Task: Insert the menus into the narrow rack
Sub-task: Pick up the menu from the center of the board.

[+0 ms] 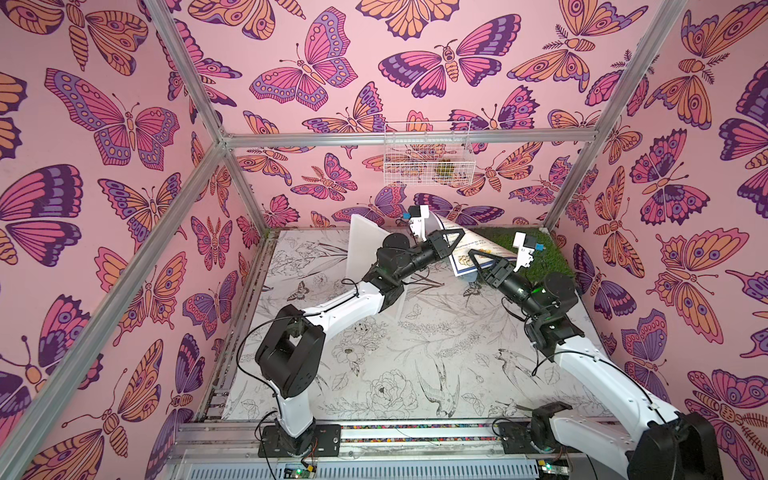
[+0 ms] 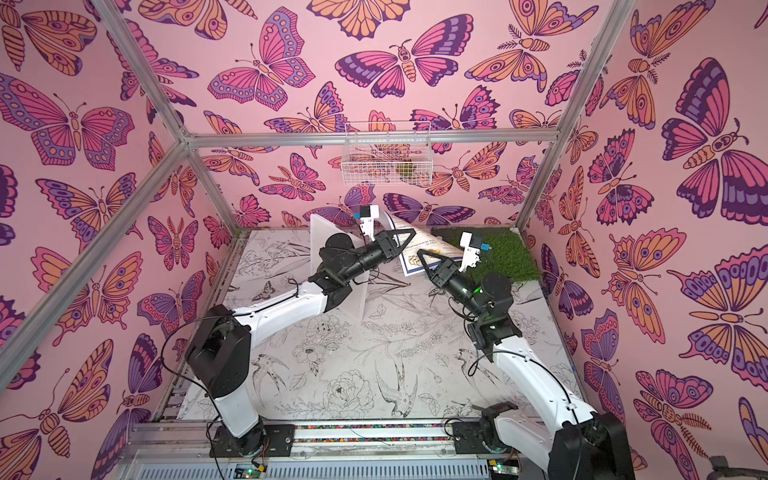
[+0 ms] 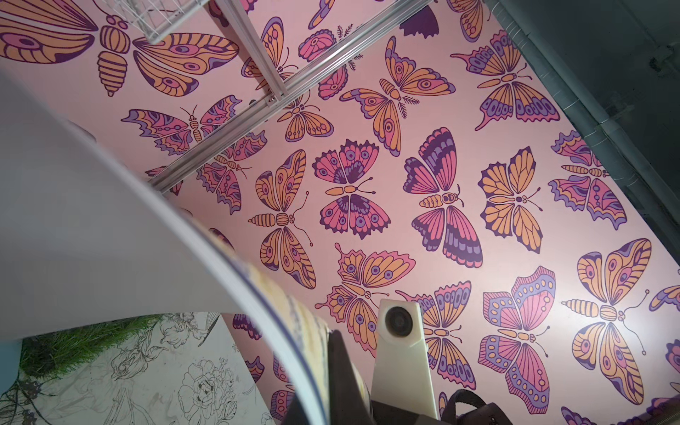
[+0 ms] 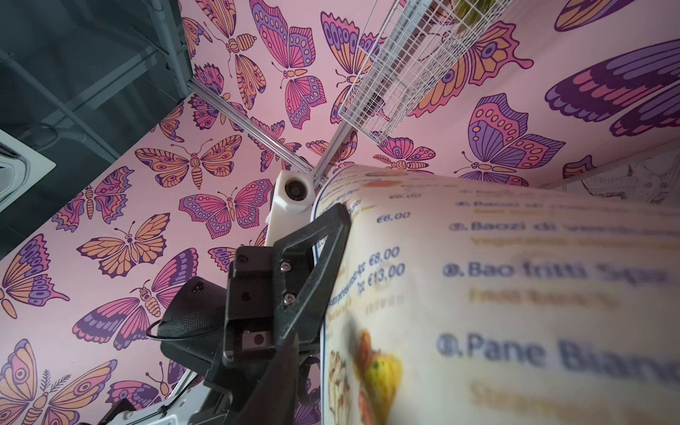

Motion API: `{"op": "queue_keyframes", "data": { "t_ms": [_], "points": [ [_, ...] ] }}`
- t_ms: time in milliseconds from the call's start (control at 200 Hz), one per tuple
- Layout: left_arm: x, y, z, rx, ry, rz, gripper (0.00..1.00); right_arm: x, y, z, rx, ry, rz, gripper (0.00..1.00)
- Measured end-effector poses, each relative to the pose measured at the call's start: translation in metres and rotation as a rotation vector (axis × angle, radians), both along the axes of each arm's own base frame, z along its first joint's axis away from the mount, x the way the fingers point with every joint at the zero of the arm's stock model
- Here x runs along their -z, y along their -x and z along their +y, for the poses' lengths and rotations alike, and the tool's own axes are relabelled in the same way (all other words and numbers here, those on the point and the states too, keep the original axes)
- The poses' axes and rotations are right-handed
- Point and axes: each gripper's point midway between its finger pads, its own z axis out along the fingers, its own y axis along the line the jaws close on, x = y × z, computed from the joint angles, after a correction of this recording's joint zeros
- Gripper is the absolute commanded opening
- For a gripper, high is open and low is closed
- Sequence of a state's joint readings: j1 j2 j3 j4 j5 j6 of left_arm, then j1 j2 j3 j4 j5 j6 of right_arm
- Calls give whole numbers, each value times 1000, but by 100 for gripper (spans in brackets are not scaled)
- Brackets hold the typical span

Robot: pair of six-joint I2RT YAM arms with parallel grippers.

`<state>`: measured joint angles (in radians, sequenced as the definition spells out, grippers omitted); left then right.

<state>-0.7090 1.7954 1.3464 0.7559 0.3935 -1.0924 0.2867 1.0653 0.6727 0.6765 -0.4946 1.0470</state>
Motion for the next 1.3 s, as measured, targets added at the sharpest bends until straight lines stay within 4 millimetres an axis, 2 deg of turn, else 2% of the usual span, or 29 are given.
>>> {"op": "queue_keyframes", "data": {
  "t_ms": [60, 175, 235, 270, 391, 421, 461, 501, 521, 531, 551, 666, 766, 896, 981, 1051, 1142, 1302],
  "points": [
    [0, 0, 0, 1, -1, -3, 0, -1, 0, 1, -4, 0, -2, 29],
    [0, 1, 0, 3, -2, -4, 0, 2, 0, 2, -8, 4, 7, 17],
    [0, 1, 0, 2, -3, -6, 0, 3, 0, 2, -10, 9, 8, 8],
    [0, 1, 0, 2, -4, -7, 0, 3, 0, 2, -10, 10, 11, 0],
    [0, 1, 0, 3, -5, -10, 0, 6, -1, 2, -8, 17, 19, 0],
    [0, 1, 0, 4, -5, -10, 10, 6, -1, 2, -7, 19, 21, 0],
    [0, 1, 0, 4, -6, -13, 33, 7, -1, 2, -4, 22, 24, 0],
    [-1, 2, 0, 7, -5, -16, 62, 8, -2, 2, -4, 26, 25, 0],
    [-1, 2, 0, 9, -4, -16, 80, 9, -2, 2, -3, 29, 27, 0],
    [-2, 2, 0, 11, -3, -17, 94, 9, -2, 2, -3, 30, 28, 0],
    [-2, 3, 0, 13, -3, -18, 100, 10, -2, 2, -3, 31, 30, 0],
    [-8, 9, 2, 24, -12, -35, 100, 11, -3, 1, 10, 35, 31, 0],
    [-23, 19, 9, 20, -36, -76, 100, 7, -2, -5, 45, 44, 15, 0],
    [-54, 39, 29, 4, -78, -170, 100, -1, -1, -14, 105, 76, -11, 0],
    [-70, 42, 49, -27, -101, -225, 100, -12, -2, -19, 146, 96, -36, 0],
    [-76, 33, 70, -72, -129, -251, 100, -21, -4, -23, 174, 111, -55, 0],
    [-72, 10, 100, -146, -175, -250, 100, -27, -7, -26, 199, 130, -67, 0],
    [-31, -37, 158, -298, -299, -174, 100, -19, -14, -26, 212, 164, -47, 0]
  ]
}}
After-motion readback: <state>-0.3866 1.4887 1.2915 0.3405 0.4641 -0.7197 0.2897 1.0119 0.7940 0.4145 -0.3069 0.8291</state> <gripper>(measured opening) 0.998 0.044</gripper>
